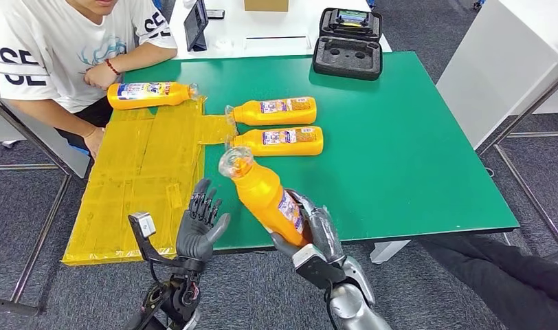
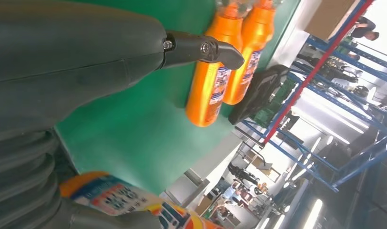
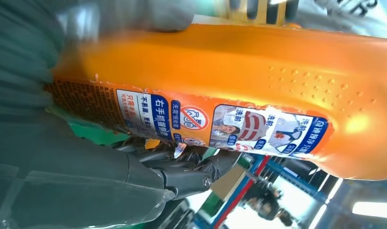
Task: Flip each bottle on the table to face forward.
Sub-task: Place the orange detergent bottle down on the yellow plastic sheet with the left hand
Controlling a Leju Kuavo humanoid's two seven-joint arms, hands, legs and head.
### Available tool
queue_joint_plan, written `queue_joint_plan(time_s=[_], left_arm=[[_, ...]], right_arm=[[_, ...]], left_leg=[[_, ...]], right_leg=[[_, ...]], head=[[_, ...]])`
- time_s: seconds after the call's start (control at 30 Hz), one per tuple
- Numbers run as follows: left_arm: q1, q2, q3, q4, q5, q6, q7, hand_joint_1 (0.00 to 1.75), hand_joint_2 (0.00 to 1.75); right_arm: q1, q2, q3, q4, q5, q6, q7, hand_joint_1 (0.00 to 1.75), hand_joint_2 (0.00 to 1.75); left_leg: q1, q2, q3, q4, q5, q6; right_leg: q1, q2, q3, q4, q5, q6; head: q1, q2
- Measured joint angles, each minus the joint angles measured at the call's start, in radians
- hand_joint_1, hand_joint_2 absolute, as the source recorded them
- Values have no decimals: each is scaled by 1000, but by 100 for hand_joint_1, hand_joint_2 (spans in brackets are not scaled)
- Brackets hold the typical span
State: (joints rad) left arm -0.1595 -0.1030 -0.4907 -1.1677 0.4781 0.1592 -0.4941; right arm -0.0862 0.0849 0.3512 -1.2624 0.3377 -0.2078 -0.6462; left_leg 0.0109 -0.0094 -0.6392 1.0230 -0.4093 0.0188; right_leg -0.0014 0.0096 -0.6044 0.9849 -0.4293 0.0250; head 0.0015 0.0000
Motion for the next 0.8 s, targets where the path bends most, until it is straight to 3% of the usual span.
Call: queue_joint_plan(time_s=[0.3,0.8], left_arm=[[4,4,-13,0,3,0,-3,0,175],[10,5,-13,-1,1,-7,1,0,175]], right_arm=[[26,1,-58,-47,17,13,0,175,175],[46,1,-76,-74,21,13,0,175,175]], left_leg=[[0,0,0,0,0,0],[0,0,0,0,0,0]], right_leg=[[0,0,0,0,0,0],[0,0,0,0,0,0]], head=[[0,0],[0,0]])
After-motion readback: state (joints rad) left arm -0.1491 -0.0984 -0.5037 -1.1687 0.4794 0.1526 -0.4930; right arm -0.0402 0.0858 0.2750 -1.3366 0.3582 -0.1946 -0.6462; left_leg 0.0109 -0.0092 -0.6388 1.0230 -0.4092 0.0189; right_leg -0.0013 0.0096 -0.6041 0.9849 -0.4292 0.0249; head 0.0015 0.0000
